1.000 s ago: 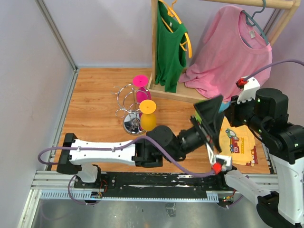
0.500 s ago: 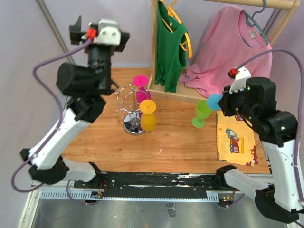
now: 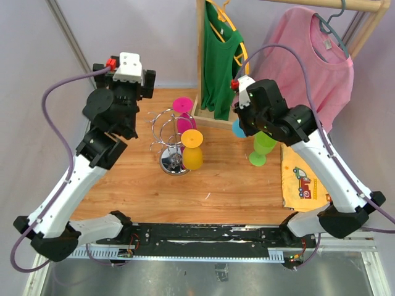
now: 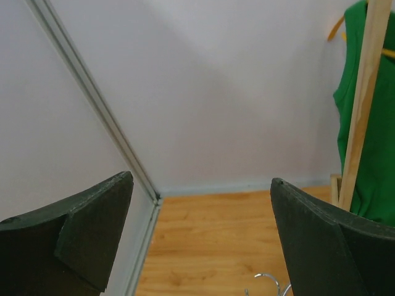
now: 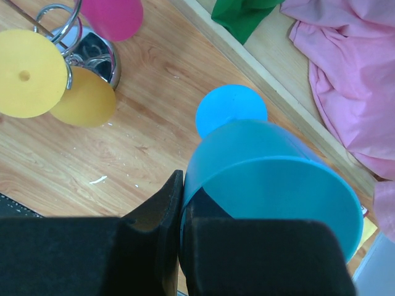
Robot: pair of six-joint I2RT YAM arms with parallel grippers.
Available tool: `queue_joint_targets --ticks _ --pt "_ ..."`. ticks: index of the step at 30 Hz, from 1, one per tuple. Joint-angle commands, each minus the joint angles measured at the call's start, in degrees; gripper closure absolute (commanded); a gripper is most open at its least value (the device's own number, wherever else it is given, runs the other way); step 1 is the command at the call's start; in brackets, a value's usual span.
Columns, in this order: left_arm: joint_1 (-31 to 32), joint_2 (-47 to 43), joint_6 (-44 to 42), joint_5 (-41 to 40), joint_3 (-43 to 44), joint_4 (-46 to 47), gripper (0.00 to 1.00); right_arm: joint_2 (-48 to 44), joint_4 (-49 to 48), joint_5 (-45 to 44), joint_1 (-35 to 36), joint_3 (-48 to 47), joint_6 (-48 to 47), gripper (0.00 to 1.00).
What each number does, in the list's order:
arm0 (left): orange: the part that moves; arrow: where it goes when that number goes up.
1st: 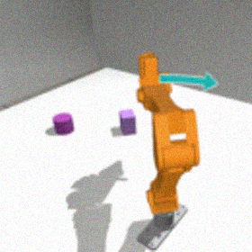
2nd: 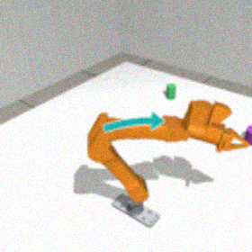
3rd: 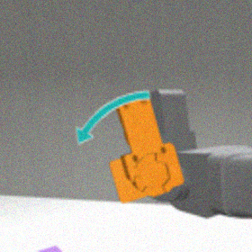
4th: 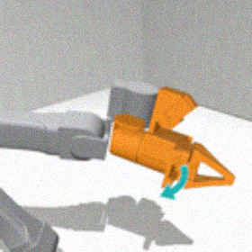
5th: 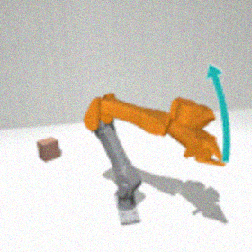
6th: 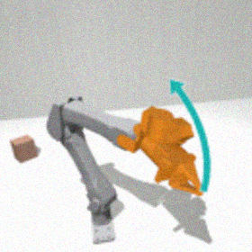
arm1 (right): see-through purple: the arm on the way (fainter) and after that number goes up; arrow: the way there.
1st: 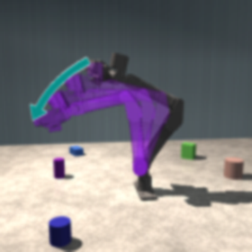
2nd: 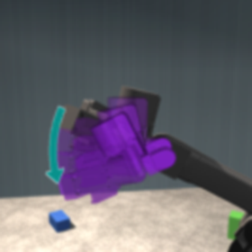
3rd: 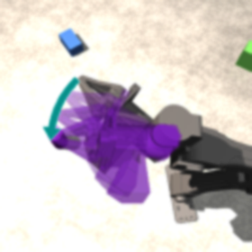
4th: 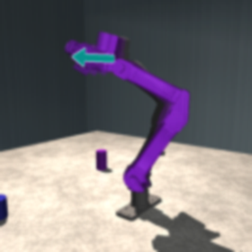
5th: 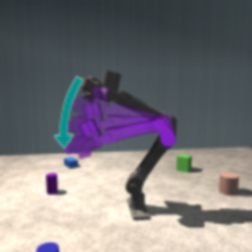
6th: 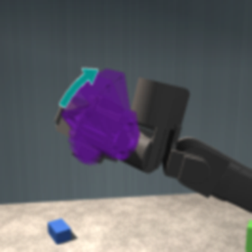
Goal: Take the wine glass off the wine glass rack
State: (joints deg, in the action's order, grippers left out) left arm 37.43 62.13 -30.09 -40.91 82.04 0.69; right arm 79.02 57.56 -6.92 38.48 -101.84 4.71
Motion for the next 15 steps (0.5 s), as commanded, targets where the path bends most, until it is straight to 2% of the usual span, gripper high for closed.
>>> queue_joint_targets --ticks 1,6,15 --pt "-5.14 4.01 17.73 4.41 4.76 -13.24 0.02 1.57 -0.78 -4.23 1.74 -1.61 0.47 0.99" --pt "-10.77 7.96 27.92 10.89 7.50 -21.26 0.02 4.00 -1.77 -4.34 2.46 1.55 0.52 0.99" --pt "-15.03 9.75 31.82 15.18 4.52 -22.63 0.03 8.37 -6.34 -2.74 2.40 7.86 1.58 0.99"
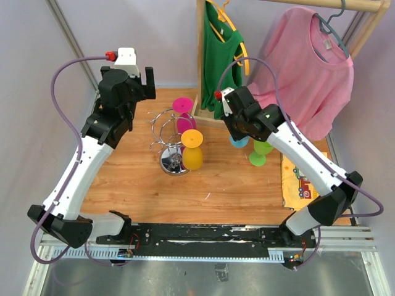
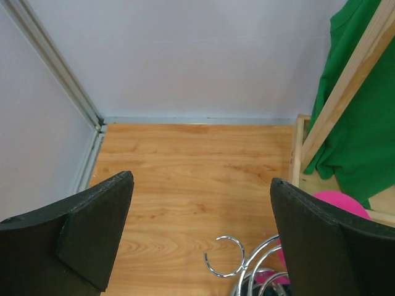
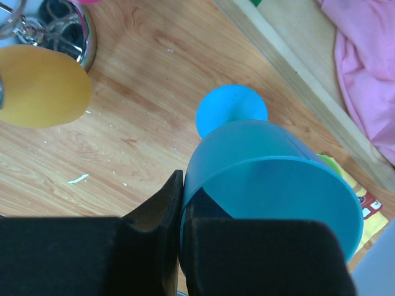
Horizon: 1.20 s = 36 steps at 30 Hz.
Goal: Take the wine glass off the wine glass rack
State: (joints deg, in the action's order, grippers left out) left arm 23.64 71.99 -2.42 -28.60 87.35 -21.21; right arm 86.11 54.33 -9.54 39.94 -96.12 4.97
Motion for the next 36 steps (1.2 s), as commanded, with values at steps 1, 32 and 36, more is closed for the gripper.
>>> queue_joint_targets --ticks 1,32,36 --pt "-1.53 -0.08 4.42 3.19 -1.35 -0.83 0.03 1.77 -3.59 0.40 0.95 2.66 1.54 0.99" --pt "-1.92 -1.39 5.13 5.97 -4.67 -1.01 0.05 13.18 -2.77 8.65 -6.59 5.50 6.20 0.99" --pt "-1.93 -1.77 4.79 5.88 -4.94 -1.29 0.05 14.45 -2.47 8.91 -6.77 6.34 6.56 0.99"
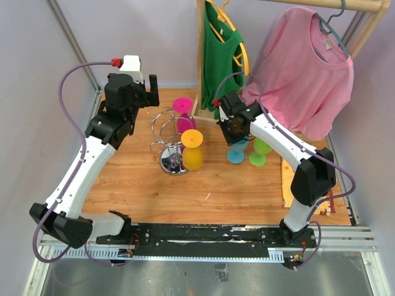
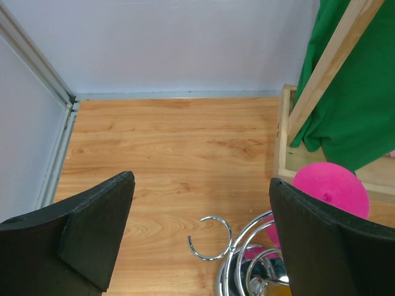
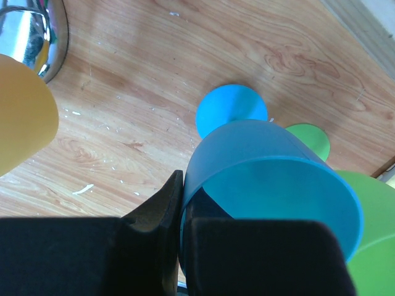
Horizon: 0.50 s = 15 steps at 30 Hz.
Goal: Take the wine glass off the wine glass rack
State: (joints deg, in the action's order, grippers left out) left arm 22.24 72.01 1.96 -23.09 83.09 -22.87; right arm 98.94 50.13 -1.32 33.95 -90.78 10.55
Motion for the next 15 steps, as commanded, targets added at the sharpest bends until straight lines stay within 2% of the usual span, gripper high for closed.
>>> queue_joint_targets --ticks 1,10,15 --pt "-0.53 -1.85 0.33 0.40 -0.85 0.40 0.05 1.75 1.73 0.77 -0.82 1.32 1.17 0.99" --pt "-0.53 -2.34 0.29 0.63 -1.37 0.20 0.05 0.67 1.73 1.20 -0.87 2.17 2.06 0.97" --pt "-0.53 -2.18 0.32 0.70 -1.02 0.18 0.05 -1.59 2.30 0.83 -0.83 2.03 2.09 0.59"
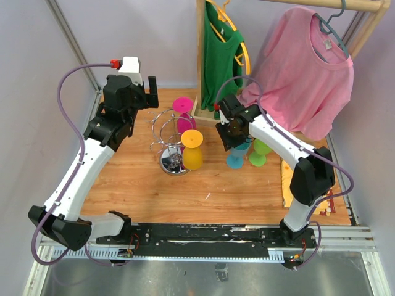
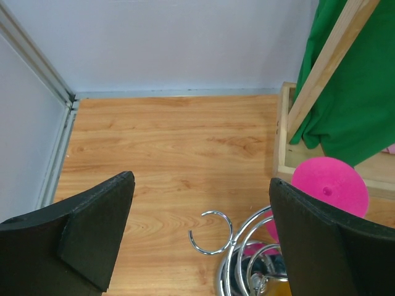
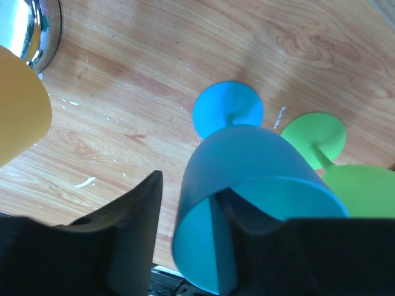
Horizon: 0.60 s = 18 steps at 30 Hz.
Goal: Take the wine glass off the wine glass rack
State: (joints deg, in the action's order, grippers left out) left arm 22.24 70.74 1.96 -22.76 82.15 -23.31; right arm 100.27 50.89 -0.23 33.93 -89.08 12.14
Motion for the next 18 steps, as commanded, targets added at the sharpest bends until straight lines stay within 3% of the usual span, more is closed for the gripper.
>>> queue_joint_targets --ticks 1,6,14,18 --pt "-0.53 -0.95 0.38 0.40 -0.08 0.51 0.05 -3.42 1.71 -0.41 -0.82 0.31 0.49 0.53" --pt "-0.51 -0.97 1.01 0.69 0.04 0.09 0.05 -7.00 3.19 -0.45 -0.82 -0.34 0.59 0.37" --pt "-0.49 -2.05 1.88 1.07 0.04 -0.01 0.04 -19.62 4.82 1.73 -0.50 -2.07 2.64 0.28" --pt "-0.53 -2.71 2.36 1.40 -1.82 0.77 0.04 -26.69 -0.83 8.24 -0.39 -0.99 6.17 0.26"
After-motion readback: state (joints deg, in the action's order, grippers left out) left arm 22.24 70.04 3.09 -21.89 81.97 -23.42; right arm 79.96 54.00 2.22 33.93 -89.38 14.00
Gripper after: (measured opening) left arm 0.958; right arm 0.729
